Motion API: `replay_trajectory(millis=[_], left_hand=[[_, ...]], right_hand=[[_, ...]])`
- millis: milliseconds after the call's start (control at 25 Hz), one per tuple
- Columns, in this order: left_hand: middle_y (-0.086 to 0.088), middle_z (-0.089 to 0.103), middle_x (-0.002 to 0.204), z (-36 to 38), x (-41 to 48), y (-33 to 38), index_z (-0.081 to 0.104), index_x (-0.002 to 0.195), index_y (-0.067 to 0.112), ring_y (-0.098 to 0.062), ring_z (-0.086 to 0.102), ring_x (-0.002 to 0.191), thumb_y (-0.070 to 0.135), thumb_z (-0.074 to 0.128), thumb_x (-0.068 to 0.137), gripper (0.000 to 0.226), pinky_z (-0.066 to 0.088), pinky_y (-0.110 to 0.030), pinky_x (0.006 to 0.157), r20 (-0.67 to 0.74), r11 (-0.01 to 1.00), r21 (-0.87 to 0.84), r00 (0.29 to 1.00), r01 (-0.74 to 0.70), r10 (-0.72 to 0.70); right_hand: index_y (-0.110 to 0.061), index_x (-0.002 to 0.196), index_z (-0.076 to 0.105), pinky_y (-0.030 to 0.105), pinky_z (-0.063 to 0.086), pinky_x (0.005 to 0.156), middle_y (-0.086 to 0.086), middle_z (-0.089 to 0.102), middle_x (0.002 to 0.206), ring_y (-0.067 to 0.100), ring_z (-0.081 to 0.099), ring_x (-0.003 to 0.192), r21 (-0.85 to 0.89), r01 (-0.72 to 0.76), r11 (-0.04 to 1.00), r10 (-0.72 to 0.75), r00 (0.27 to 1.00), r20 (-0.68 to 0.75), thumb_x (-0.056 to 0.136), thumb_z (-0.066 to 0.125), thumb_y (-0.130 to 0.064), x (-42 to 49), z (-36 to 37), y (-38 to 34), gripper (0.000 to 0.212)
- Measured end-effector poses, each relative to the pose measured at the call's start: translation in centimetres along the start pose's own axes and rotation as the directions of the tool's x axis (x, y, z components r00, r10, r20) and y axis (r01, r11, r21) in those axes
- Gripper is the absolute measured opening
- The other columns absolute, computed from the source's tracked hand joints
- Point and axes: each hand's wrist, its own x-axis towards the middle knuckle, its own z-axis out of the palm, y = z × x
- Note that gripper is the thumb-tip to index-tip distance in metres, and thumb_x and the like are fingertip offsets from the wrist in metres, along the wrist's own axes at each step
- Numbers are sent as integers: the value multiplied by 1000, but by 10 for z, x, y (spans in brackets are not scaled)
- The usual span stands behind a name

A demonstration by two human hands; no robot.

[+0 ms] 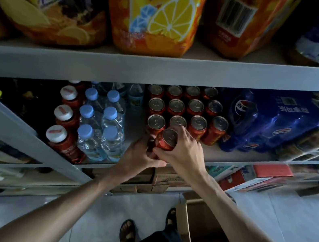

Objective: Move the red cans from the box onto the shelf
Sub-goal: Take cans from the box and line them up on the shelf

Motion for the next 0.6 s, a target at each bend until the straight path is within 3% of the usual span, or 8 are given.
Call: replay_trajectory(millis=[120, 200, 280, 400, 440, 520, 600], left_hand=[[-7, 67, 120, 3, -8, -10, 60, 124, 6, -20, 62, 112, 29, 88, 66, 68, 45, -25, 101, -131, 990, 142, 991, -14, 33], [-15, 69, 117, 9, -5, -12, 60, 123, -1, -26, 65, 109, 29, 90, 63, 73, 46, -24, 98, -159, 972, 232, 985, -29, 67], [-20, 72, 105, 12, -2, -5, 62, 114, -8, -30, 72, 96, 25, 93, 57, 73, 54, -29, 88, -161, 969, 247, 986, 5, 36], [-17, 74, 75, 18, 0, -5, 67, 88, -9, -26, 74, 64, 26, 98, 33, 71, 55, -22, 58, -118, 956, 292, 992, -1, 37], [-16, 74, 75, 18, 0, -12, 67, 87, -7, -25, 74, 65, 28, 98, 33, 72, 54, -18, 55, -105, 965, 263, 994, -4, 33], [-15, 73, 94, 15, 2, -18, 65, 102, -2, -27, 73, 86, 28, 95, 49, 68, 52, -11, 63, -60, 978, 191, 995, 89, -79], [-14, 74, 89, 19, 2, -17, 66, 99, 1, -27, 74, 80, 34, 95, 49, 66, 57, -18, 62, 5, 981, 104, 986, 165, -166]], right_hand=[[-20, 117, 55, 24, 47, 67, -4, 67, 103, 16, 67, 85, -93, 87, 992, -93, 993, -66, 63, 73, -58, 5, 14, -6, 69], [-14, 116, 58, 29, 53, 63, -1, 68, 101, 19, 68, 81, -135, 162, 978, -173, 982, -72, 66, 71, -55, 9, 22, -6, 66], [-11, 113, 58, 31, 54, 61, 1, 68, 100, 21, 69, 81, -160, 188, 969, -198, 979, -46, 66, 74, -51, 9, 29, -3, 63], [-11, 113, 56, 32, 56, 63, 2, 67, 100, 22, 68, 83, -159, 207, 965, -213, 977, -22, 66, 75, -49, 8, 39, 5, 63], [-10, 115, 56, 33, 56, 65, 3, 66, 101, 23, 68, 84, -151, 198, 968, -200, 980, 1, 66, 75, -48, 8, 41, 6, 65], [-9, 118, 54, 36, 57, 67, 4, 66, 103, 25, 68, 86, -138, 188, 972, -185, 982, 36, 65, 76, -48, 8, 44, 7, 69], [-9, 120, 54, 38, 57, 69, 5, 65, 104, 26, 67, 88, -116, 177, 977, -173, 984, 44, 66, 74, -49, 6, 45, 7, 71]])
